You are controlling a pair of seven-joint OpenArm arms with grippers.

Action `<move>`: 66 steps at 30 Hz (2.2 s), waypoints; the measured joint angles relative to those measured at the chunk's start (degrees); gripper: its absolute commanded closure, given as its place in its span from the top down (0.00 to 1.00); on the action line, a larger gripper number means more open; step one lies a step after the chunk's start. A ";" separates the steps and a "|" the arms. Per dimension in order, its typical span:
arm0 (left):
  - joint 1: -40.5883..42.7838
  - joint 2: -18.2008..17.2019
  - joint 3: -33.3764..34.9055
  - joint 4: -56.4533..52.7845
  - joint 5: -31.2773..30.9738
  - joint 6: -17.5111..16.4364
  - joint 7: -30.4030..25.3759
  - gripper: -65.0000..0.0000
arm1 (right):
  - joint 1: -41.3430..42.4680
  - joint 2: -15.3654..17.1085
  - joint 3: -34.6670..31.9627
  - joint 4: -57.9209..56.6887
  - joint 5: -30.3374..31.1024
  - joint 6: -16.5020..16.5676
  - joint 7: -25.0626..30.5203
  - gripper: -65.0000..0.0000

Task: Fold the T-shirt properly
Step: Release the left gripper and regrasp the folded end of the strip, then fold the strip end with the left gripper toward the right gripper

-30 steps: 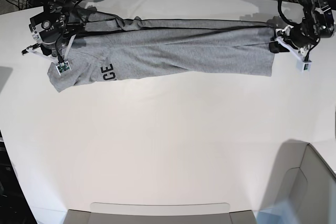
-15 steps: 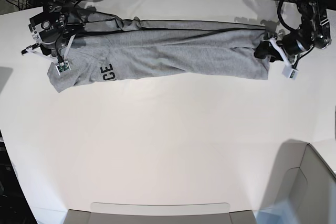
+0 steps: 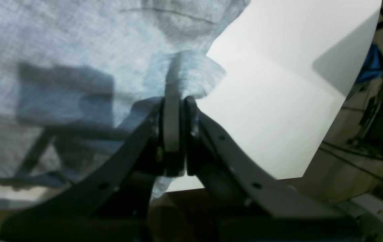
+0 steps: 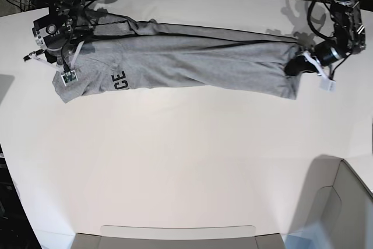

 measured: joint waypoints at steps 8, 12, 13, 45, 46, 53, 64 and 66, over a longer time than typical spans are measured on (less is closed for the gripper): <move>-1.62 -4.42 -6.32 -0.83 6.08 3.50 3.82 0.00 | 1.75 -2.86 -0.20 2.56 0.31 0.00 0.20 0.06; -1.73 -5.03 -7.87 1.31 7.30 3.82 4.37 0.00 | 1.95 -2.95 -0.22 2.56 0.20 0.00 0.20 0.06; -1.46 -4.96 -8.31 3.56 8.07 4.15 4.94 0.00 | 1.92 -2.93 -0.22 2.56 0.20 0.00 0.20 0.06; 6.97 23.74 10.03 57.40 10.86 50.93 25.05 0.00 | 3.80 -2.75 -0.44 2.45 -0.02 0.00 -0.02 0.06; 6.95 23.67 11.56 57.40 10.88 52.50 23.10 0.00 | 3.78 -2.71 -0.44 2.45 0.00 0.00 0.00 0.06; 6.95 23.26 16.33 54.12 11.52 57.94 16.48 0.00 | 3.80 -2.58 -0.44 2.40 -0.02 0.00 0.00 0.06; 6.88 23.08 16.31 53.81 11.32 58.82 17.88 0.40 | 3.80 -2.60 -0.44 2.40 0.00 0.00 -0.02 0.06; 6.10 23.12 16.31 53.81 11.34 58.77 17.90 0.43 | 4.00 -2.62 -0.44 2.40 0.00 0.00 -0.02 0.06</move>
